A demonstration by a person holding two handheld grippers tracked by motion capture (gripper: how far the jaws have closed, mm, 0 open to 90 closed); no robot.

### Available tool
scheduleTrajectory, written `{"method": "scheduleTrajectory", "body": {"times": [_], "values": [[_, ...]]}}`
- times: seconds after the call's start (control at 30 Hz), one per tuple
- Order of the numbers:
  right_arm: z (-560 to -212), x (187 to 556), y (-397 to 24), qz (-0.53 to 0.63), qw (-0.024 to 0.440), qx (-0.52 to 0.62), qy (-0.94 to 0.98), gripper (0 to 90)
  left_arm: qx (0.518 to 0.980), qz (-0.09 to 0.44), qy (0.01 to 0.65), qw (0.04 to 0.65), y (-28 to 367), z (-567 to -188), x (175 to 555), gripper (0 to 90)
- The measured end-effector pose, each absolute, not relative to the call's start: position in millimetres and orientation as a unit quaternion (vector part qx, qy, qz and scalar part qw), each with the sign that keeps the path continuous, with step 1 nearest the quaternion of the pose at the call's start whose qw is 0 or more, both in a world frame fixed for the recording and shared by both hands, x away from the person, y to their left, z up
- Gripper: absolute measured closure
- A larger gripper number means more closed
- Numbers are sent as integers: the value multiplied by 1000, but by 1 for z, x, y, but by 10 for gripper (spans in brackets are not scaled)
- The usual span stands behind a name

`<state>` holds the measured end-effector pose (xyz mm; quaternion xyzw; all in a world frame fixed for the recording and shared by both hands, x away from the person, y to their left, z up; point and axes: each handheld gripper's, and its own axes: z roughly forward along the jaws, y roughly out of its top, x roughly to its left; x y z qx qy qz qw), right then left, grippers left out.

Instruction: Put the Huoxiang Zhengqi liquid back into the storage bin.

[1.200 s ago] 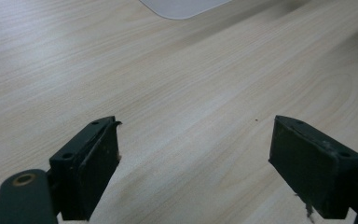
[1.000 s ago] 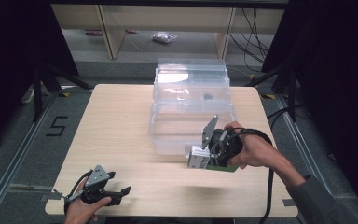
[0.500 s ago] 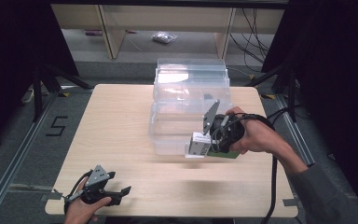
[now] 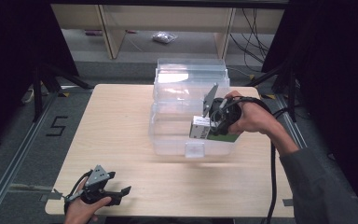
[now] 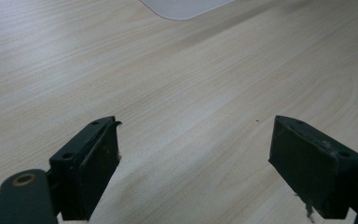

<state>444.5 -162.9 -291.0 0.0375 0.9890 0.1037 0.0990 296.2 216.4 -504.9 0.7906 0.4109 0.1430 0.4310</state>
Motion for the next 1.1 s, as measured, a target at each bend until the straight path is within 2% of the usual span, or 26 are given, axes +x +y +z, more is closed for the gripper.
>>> {"method": "scheduleTrajectory", "body": {"times": [0.47, 0.67, 1.1], "values": [[-313, 489, -174, 86, 90, 76, 989, 651, 790, 143, 411, 432, 216, -505, 296, 151], [-336, 508, -179, 73, 75, 88, 991, 650, 791, 140, 410, 433, 217, -505, 296, 151], [-361, 519, -178, 63, 60, 80, 993, 650, 790, 139, 409, 434, 216, -505, 296, 151]]}}
